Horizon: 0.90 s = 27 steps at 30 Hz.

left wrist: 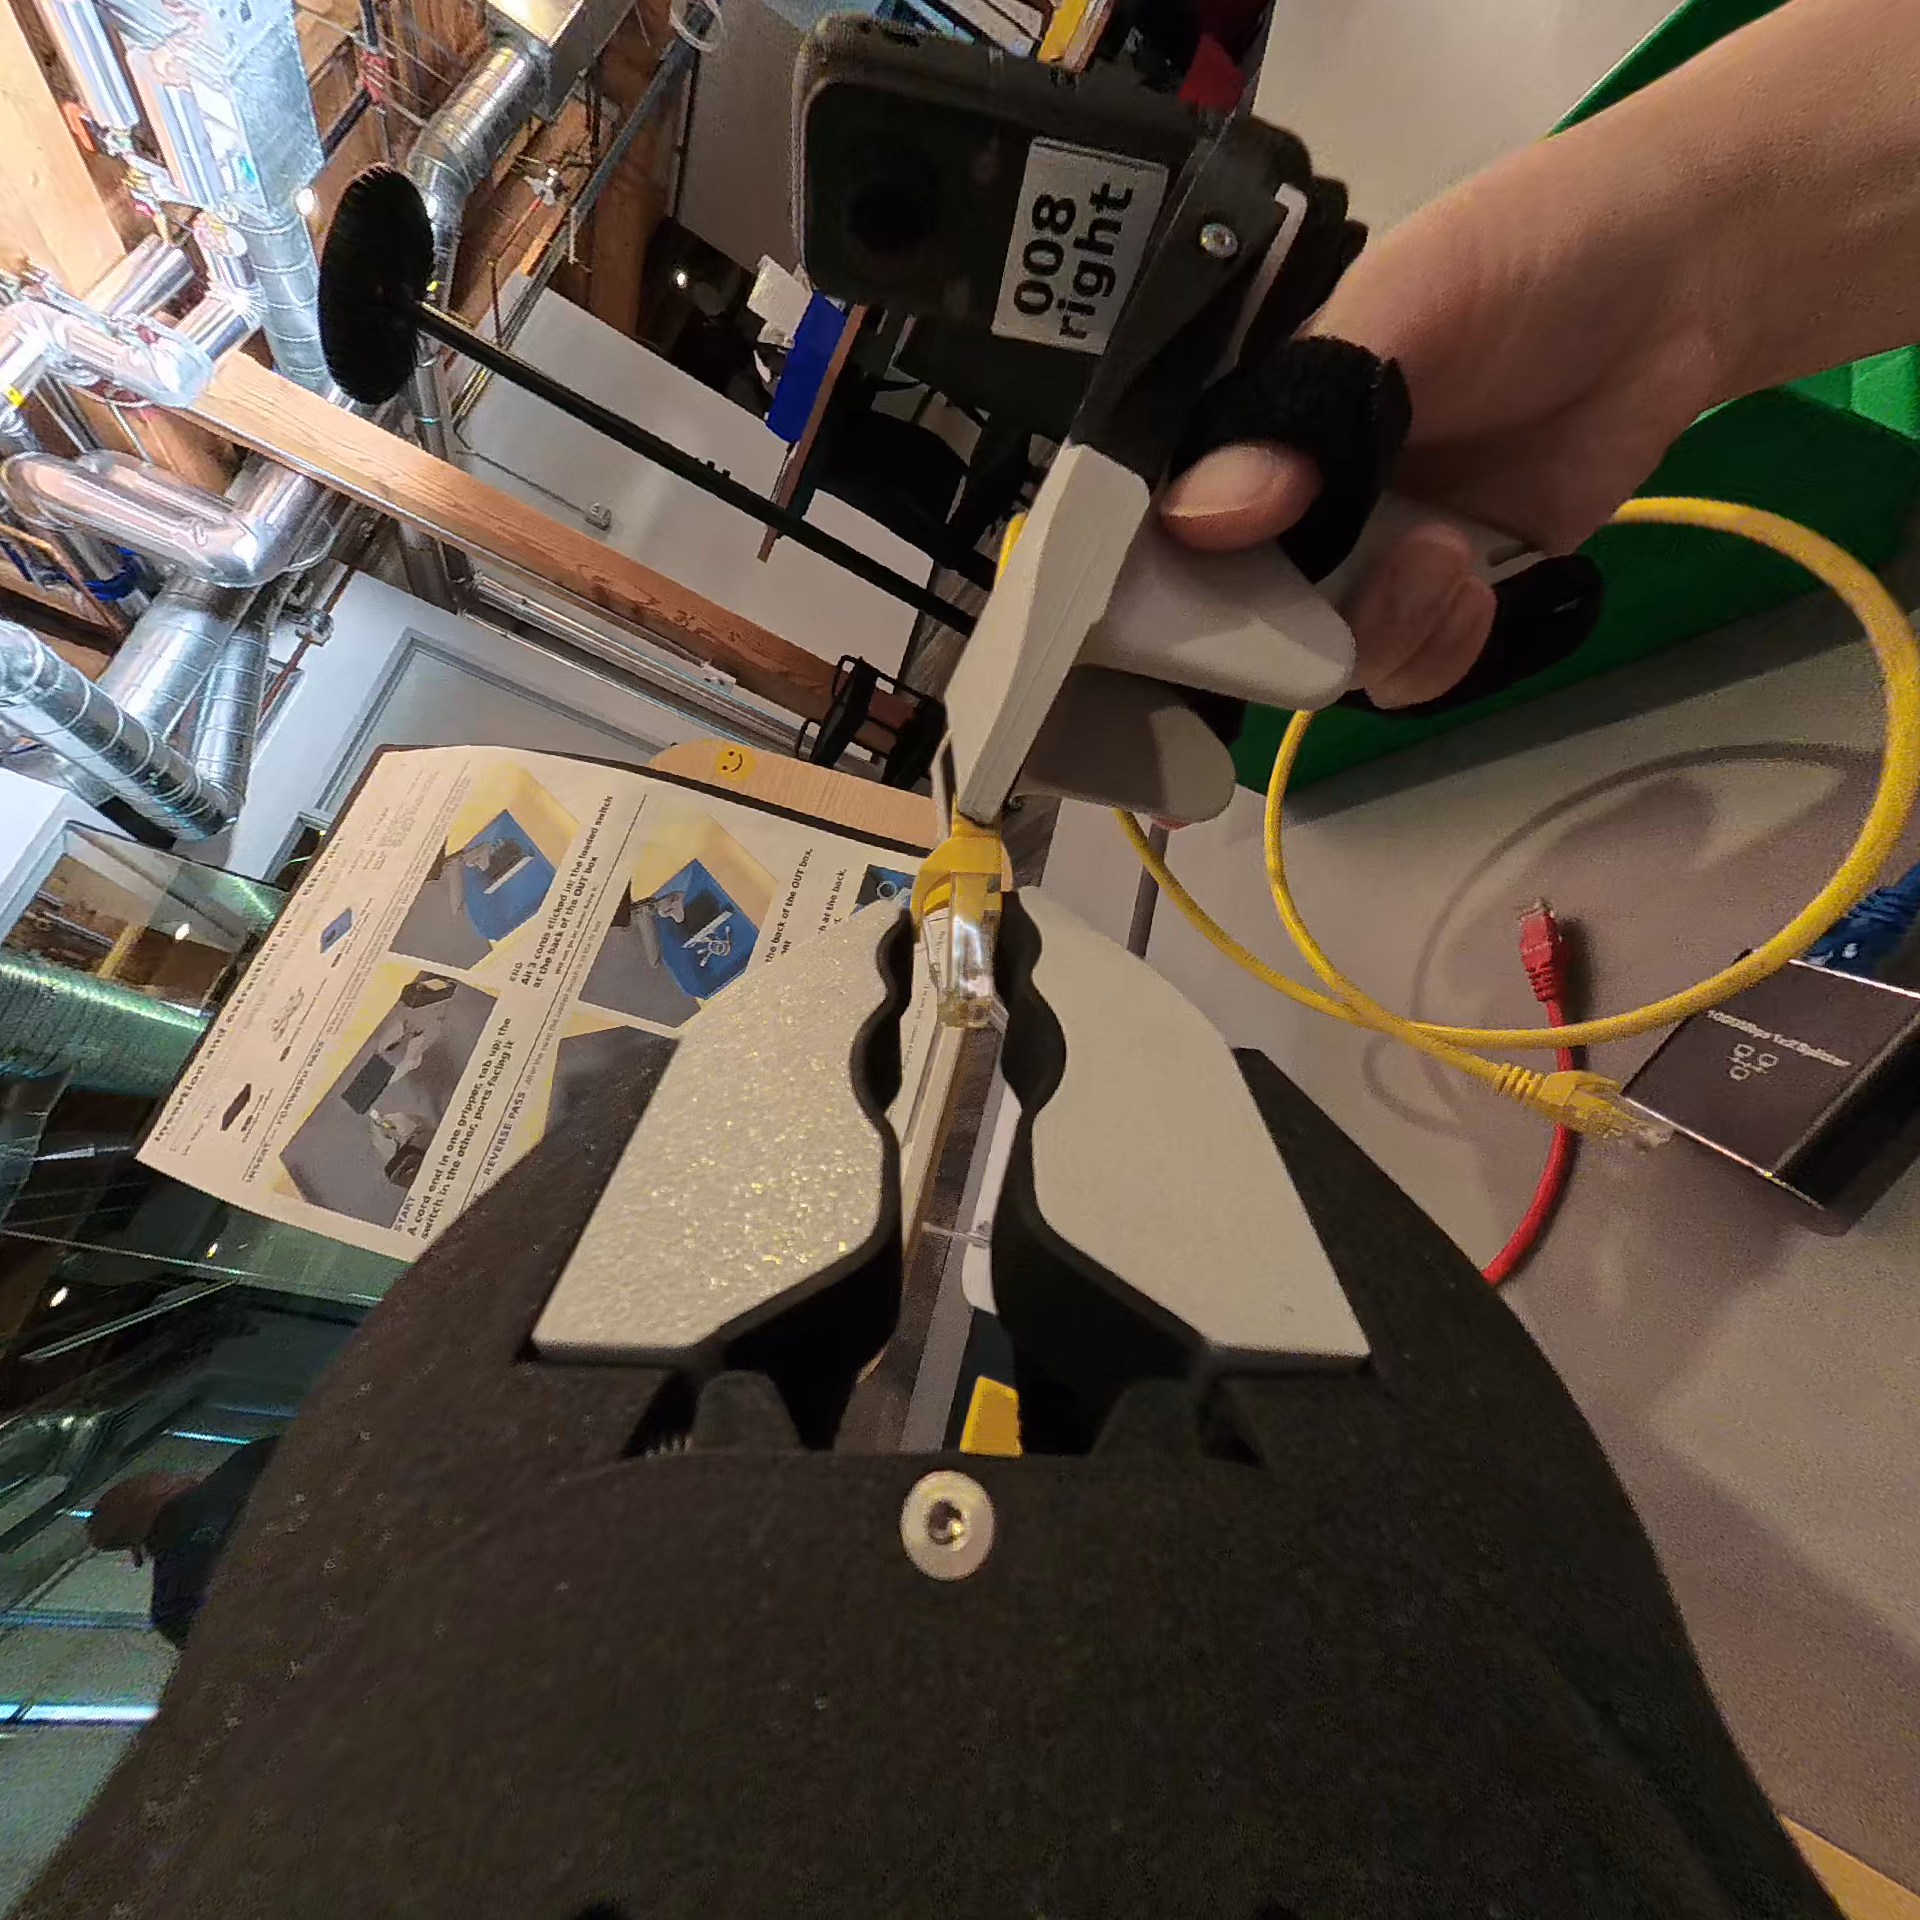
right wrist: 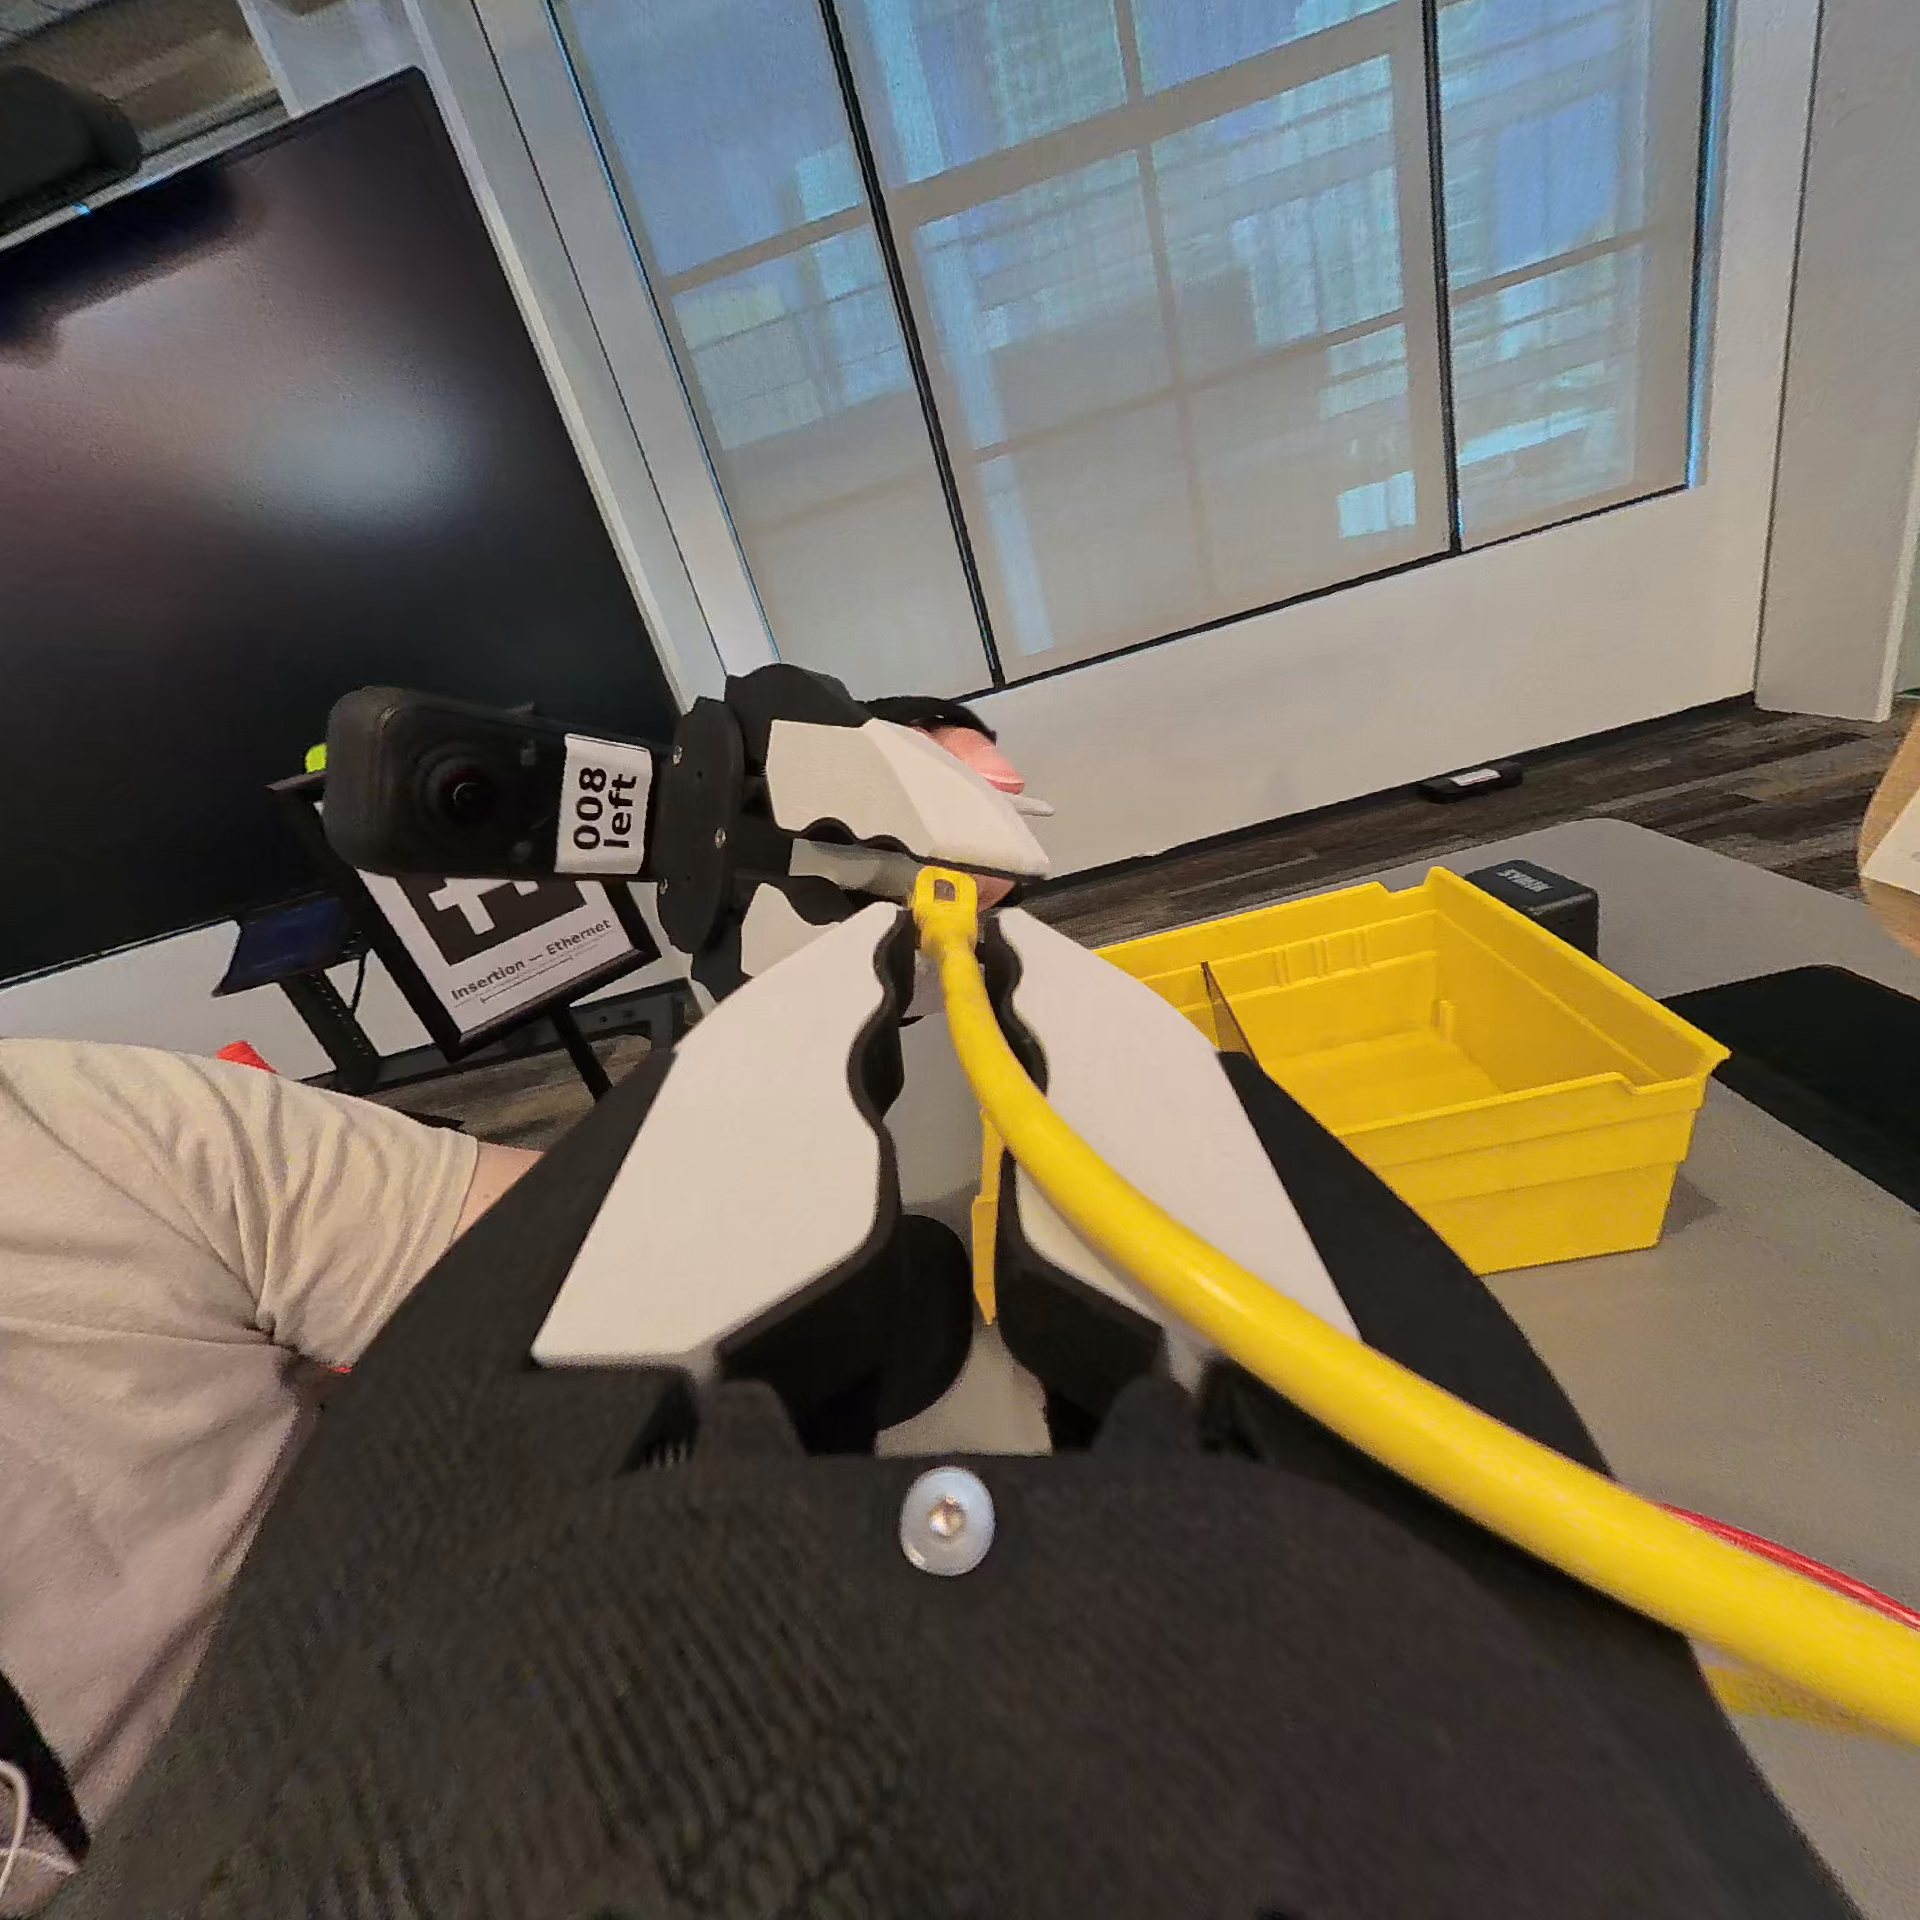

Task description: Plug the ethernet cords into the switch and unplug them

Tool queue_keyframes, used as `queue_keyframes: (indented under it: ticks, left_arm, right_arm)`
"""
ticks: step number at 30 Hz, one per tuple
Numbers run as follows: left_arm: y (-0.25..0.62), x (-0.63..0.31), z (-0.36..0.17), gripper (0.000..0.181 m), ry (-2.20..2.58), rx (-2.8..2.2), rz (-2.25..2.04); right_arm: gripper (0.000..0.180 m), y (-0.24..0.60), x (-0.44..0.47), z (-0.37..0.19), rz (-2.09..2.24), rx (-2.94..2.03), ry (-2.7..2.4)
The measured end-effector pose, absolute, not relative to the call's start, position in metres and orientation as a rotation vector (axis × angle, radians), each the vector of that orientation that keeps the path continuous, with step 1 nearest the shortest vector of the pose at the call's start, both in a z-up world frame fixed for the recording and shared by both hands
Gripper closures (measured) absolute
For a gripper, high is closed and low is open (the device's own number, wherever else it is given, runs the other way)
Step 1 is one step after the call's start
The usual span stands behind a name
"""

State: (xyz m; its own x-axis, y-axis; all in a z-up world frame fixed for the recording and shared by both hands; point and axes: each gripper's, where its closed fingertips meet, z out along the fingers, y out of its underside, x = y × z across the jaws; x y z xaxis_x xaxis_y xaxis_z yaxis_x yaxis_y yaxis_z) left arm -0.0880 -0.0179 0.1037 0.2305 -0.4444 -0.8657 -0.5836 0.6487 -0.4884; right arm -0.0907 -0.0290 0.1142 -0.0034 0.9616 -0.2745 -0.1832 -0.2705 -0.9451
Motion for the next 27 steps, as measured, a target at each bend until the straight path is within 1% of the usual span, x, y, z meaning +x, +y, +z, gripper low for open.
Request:
queue_keyframes:
  ticks: [21, 27]
  left_arm:
    - [-0.031, -0.083, 0.09, 0.167, 1.519, -0.913, 0.09]
    - [-0.031, -0.082, 0.085, 0.167, 1.545, -0.921, 0.092]
  right_arm:
    - [0.167, -0.043, -0.089, 0.1, 1.597, -1.338, -1.068]
    - [0.168, -0.043, -0.088, 0.095, 1.543, -1.36, -1.113]
